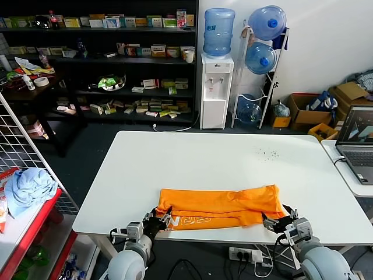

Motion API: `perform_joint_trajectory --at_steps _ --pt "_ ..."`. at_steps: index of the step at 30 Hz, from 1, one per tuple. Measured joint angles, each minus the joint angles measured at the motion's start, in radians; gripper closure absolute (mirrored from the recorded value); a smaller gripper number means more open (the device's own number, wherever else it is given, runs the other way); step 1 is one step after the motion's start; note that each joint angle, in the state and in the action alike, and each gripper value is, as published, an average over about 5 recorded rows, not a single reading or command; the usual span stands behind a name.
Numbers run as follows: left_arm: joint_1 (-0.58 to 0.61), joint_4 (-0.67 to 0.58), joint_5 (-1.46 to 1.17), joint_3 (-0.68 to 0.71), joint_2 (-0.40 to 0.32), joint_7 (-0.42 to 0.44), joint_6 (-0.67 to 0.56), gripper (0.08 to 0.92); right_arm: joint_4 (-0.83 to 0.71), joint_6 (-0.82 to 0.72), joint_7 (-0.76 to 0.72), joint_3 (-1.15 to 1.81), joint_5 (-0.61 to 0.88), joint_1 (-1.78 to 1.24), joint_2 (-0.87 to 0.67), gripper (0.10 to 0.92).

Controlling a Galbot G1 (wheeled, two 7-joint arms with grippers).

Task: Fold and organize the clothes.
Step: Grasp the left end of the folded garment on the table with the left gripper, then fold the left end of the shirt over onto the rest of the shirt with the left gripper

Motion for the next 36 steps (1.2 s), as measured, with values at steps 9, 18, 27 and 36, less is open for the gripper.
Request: perform_joint_trajectory --at_steps 9,18,27,36 --pt "-0.001 0.006 -0.016 -0.002 -0.003 0.008 0.000 0.732 0.002 -0.002 0.000 -0.001 -0.002 -0.001 0.007 0.203" --pt "-0.012 0.014 -0.003 -0.011 0.010 0.024 -0.005 0.891 0.007 -0.002 0.000 0.000 -0.003 -0.006 0.014 0.203" --pt "-0.039 0.036 0.053 -0.071 0.055 0.022 0.009 0.891 0.015 0.010 0.006 -0.001 -0.008 -0.007 0.020 0.203" --pt "-0.095 0.089 0.069 -0.167 0.144 0.016 0.017 0.891 0.001 0.092 0.020 -0.002 -0.041 -0.001 0.040 0.203"
